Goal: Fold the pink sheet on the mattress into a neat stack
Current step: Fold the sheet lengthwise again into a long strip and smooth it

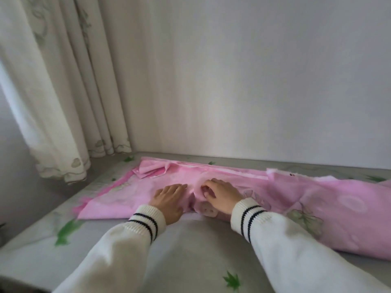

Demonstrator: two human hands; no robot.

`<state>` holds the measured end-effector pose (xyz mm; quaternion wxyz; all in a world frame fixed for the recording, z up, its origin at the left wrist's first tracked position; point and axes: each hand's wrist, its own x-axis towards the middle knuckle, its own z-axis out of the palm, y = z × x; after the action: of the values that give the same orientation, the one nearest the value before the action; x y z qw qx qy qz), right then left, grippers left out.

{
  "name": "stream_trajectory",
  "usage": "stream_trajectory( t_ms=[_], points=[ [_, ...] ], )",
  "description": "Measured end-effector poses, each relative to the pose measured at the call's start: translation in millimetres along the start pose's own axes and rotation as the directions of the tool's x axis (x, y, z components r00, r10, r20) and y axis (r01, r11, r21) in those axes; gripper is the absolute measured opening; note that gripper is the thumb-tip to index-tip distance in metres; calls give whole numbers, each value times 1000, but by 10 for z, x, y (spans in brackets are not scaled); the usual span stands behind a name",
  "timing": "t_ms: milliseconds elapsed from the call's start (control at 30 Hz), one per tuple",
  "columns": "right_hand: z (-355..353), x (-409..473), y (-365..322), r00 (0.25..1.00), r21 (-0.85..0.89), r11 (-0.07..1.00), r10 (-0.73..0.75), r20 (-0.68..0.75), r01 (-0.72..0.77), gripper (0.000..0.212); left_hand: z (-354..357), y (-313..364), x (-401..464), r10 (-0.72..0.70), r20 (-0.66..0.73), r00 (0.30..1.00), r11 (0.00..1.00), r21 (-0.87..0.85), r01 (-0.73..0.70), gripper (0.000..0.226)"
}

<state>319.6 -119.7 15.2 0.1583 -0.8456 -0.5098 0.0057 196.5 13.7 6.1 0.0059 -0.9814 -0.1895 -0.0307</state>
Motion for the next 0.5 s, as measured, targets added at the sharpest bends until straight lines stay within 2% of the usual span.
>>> stream_trajectory(
  t_ms=[267, 400, 500],
  points=[
    [128, 4, 21, 985, -23, 999, -25, 173, 29, 54, 218, -447, -38, -91, 88, 992, 995, 47, 87, 63],
    [132, -32, 76, 972, -80, 996, -14, 233, 34, 88, 175, -572, 8, -115, 107, 988, 992, 59, 109, 65],
    [109, -90, 94, 977, -154, 988, 6, 212, 28, 98, 103, -629, 49, -131, 78, 988, 989, 85, 125, 65]
  ],
)
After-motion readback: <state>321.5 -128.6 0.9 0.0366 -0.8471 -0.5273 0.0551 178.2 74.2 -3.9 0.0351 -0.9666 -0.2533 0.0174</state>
